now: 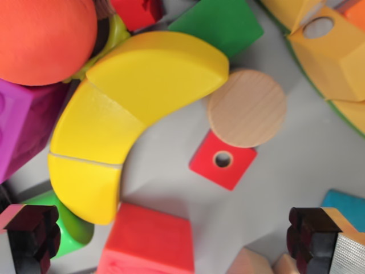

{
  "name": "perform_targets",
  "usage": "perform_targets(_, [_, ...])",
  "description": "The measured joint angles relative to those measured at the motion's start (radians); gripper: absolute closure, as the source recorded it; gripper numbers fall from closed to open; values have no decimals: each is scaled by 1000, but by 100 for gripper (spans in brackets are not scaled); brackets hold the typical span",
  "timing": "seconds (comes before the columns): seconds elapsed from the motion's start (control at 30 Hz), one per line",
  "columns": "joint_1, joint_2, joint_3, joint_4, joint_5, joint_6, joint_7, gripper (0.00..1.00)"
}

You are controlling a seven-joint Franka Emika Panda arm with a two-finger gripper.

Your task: Pick an object from the bin

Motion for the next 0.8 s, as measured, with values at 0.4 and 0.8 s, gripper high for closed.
perform_targets(0.4, [31,98,4,8,18,81,84,0])
perform_targets(0.8, [26,174,9,40,22,164,84,0])
